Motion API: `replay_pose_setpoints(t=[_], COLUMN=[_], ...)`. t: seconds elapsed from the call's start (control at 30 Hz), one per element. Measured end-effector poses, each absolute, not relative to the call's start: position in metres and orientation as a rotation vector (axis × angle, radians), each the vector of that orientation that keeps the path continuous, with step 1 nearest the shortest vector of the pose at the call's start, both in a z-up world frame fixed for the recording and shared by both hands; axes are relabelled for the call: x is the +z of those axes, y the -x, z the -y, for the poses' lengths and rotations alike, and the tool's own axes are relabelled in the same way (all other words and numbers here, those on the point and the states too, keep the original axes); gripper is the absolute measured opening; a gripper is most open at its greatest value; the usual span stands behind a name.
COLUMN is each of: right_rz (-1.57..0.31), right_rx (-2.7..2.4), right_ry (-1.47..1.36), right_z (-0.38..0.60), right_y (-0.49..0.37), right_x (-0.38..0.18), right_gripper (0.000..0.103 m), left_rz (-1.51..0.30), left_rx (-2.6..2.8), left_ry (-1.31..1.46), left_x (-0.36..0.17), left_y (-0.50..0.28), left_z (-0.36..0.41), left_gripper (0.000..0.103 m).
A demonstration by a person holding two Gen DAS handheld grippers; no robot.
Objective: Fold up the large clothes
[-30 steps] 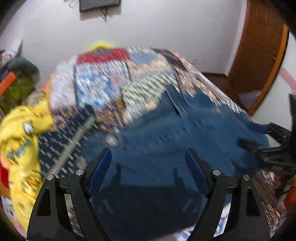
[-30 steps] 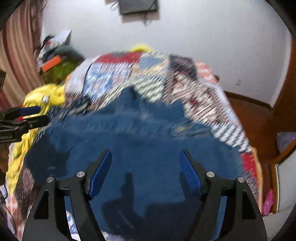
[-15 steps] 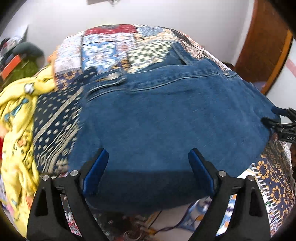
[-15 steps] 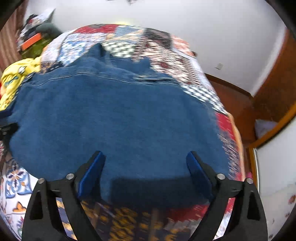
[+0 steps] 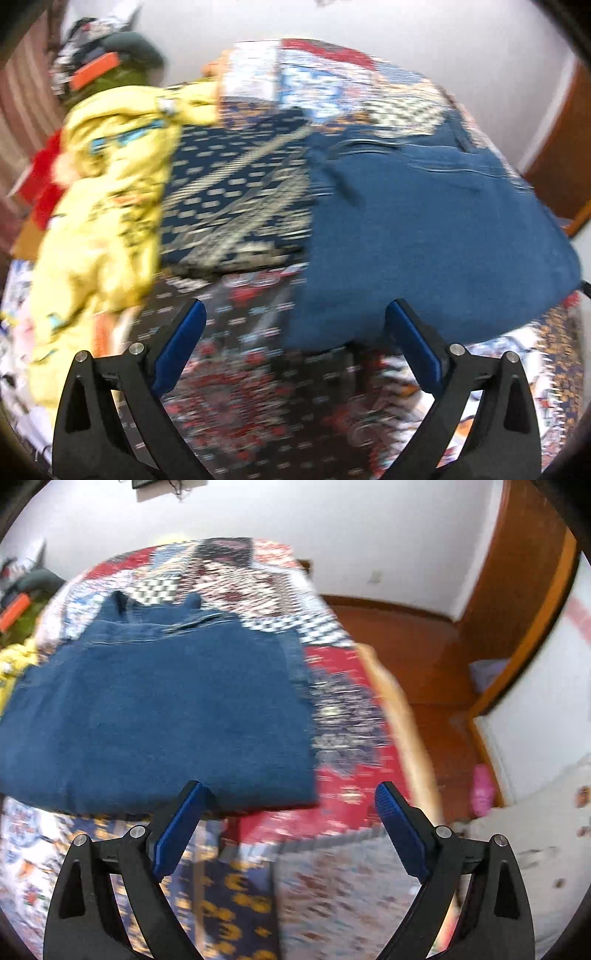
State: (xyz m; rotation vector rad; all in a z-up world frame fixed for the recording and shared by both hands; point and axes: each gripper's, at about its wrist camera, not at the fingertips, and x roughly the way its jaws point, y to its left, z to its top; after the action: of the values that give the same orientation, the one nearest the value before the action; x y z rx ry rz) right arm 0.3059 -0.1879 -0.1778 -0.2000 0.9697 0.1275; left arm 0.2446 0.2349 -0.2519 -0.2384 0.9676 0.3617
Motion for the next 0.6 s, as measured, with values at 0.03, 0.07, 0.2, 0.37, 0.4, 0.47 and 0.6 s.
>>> replay_pose_setpoints(t=[0.03, 0.07, 0.2, 0.37, 0.4, 0.47, 0.6], right_rz=[-0.958, -0.95, -0.911, -0.847, -0.834, -0.816, -0.78], right_rx=[0.12, 0.121, 0.119, 0.155, 0.17, 0.193, 0.235], right_ry=[0.223, 0.239, 0.279, 0.284, 0.279, 0.271, 0.265], right_z=[0.188, 0.189, 0.191, 0.183, 0.18, 0.171, 0.152], right_y=[-0.302, -0.298, -0.282, -0.267, -0.263, -0.26, -0.253], right_x=[-0.175, -0.171, -0.157, -0.133, -0.129, -0.123, -0.117], right_gripper=[0.091, 0.091, 0.091, 0.091, 0.092, 0.092, 0.094], left_rz=[-0.973, -0.975, -0.929, -0.871, -0.863, -0.858, -0.851], left_rx=[0.401, 0.416, 0.418, 0.29, 0.247, 0.165, 0.031], left_ry=[0.246, 0.257, 0.369, 0.48, 0.518, 0.592, 0.761], left_x=[-0.251, -0.251, -0.239, -0.226, -0.226, -0.228, -0.244], left_y=[-0.237, -0.234, -0.205, -0.195, -0.195, -0.203, -0.219], left_z=[-0.243, -0.248, -0.262, -0.247, -0.242, -0.234, -0.223], left_gripper=[0.1, 0.1, 0.1, 0.1, 0.1, 0.1, 0.1])
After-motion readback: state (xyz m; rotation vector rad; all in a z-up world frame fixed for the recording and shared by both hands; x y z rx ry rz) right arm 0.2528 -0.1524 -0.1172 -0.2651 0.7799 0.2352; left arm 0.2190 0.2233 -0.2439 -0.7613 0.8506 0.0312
